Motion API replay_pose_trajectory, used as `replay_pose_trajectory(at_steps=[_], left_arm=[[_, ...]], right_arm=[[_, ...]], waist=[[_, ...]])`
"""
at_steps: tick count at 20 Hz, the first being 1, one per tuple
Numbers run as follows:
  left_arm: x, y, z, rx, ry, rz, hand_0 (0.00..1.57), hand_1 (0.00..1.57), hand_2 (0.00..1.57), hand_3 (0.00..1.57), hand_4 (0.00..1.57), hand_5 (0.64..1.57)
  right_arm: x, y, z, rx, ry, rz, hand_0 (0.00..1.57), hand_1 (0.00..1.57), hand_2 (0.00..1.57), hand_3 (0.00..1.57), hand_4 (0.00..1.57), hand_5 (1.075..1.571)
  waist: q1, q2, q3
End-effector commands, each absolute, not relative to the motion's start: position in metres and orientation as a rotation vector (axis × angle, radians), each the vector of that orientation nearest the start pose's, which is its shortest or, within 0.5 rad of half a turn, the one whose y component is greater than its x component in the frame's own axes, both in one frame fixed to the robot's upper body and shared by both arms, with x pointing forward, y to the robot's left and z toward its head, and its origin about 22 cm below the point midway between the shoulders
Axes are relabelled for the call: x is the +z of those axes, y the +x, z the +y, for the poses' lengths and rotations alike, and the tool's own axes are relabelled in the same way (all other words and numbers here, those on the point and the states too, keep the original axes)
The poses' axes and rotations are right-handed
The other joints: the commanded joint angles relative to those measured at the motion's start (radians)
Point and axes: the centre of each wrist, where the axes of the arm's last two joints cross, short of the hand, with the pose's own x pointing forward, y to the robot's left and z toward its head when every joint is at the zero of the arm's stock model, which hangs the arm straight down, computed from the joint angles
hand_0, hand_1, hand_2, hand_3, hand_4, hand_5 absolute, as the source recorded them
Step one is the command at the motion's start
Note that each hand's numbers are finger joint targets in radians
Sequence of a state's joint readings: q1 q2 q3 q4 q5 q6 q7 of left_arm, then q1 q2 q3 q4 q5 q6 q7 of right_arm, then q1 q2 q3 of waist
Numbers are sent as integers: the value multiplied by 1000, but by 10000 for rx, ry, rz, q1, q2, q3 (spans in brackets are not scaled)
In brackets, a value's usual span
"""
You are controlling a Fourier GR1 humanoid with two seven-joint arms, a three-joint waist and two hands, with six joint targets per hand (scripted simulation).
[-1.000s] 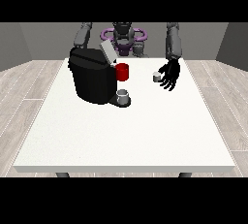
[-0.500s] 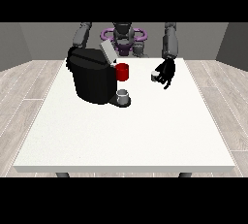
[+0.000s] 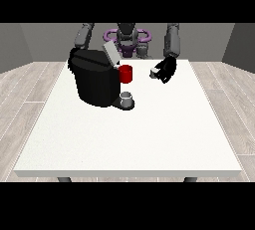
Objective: Insert the coffee pod into the coffee machine and close the lid
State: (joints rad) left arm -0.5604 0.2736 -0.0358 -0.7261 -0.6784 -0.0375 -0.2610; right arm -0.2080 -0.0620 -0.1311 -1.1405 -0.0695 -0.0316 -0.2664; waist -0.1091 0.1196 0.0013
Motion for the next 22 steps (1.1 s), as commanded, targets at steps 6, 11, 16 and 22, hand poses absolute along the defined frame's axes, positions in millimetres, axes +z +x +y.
replay_pose_trajectory(at_steps=[6, 11, 16, 22], left_arm=[[12, 382, 243, -10325, 3496, -13732, 1430, 1430, 1397, 1293, 614, 1571], [34, 389, 213, -9990, 3256, -13860, 1193, 1193, 1249, 1297, 573, 1571], [51, 397, 236, -9548, 3411, -14090, 1193, 1193, 1249, 1297, 573, 1571], [94, 415, 231, -9796, 3380, -14539, 1462, 1462, 1453, 1404, 625, 1571]], right_arm=[[-60, 284, -258, -629, -1020, -15210, 0, 0, 0, 0, 219, 1571], [-77, 265, -291, -975, -1126, -15053, 0, 0, 0, 0, 251, 1571], [-64, 275, -276, -438, -929, -15574, 0, 0, 0, 0, 314, 1571], [-64, 275, -272, -469, -781, -15736, 0, 0, 0, 0, 197, 1571]], waist=[[405, -889, -11], [569, -1378, -9], [251, -971, -11], [-85, -820, -11]])
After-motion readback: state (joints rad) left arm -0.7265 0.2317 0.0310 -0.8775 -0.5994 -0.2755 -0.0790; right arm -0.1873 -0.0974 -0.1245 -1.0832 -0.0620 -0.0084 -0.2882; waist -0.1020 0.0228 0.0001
